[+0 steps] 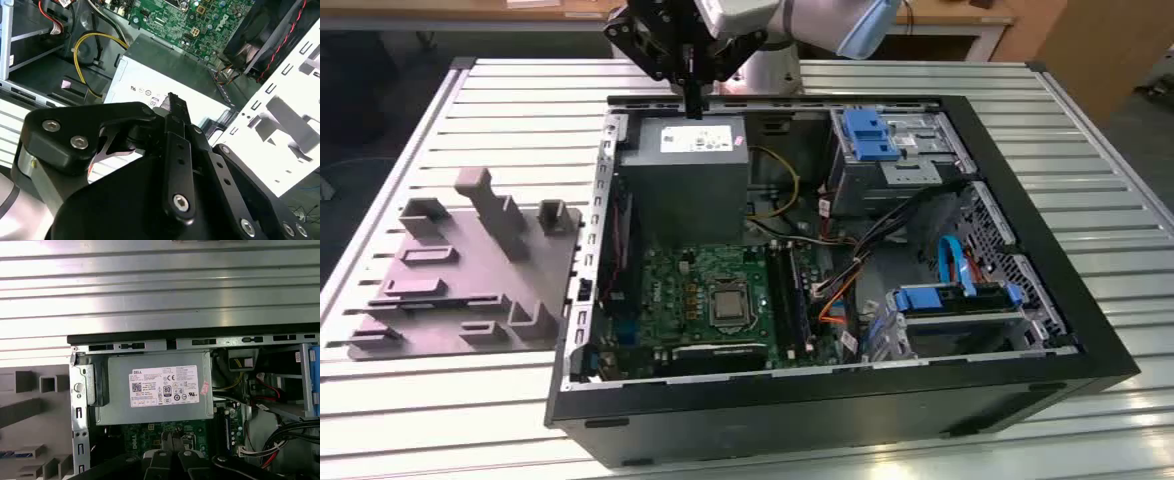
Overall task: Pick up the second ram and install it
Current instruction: 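Reach for the second ram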
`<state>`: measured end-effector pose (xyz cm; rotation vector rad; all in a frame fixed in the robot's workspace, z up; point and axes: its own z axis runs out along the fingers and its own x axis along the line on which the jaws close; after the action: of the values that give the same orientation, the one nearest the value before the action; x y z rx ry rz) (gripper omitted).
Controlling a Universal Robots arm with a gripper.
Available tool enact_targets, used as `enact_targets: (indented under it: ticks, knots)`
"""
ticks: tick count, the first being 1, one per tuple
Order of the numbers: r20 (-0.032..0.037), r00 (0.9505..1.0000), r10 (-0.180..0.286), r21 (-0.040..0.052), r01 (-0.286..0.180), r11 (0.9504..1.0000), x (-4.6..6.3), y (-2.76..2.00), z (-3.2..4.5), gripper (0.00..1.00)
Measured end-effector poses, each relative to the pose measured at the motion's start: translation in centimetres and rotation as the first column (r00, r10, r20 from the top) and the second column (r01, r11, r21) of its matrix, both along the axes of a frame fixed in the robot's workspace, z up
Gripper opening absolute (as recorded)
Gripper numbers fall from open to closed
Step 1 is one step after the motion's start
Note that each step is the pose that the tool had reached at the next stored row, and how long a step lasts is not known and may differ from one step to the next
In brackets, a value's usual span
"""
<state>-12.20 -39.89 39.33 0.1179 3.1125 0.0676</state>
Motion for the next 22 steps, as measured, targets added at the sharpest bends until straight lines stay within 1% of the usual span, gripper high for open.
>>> enact_targets:
  ticks: [14, 17, 22]
  knots:
    - [0.0000, 1.0000, 0.000, 0.0001, 0.000, 1.0000, -0.1, 0.00, 0.00, 0.10]
    - [0.0000, 1.0000, 0.000, 0.0001, 0.000, 1.0000, -0.5, 0.00, -0.01, 0.10]
    - [0.0000, 1.0000, 0.000, 0.0002, 0.000, 1.0000, -1.7, 0.00, -0.03, 0.10]
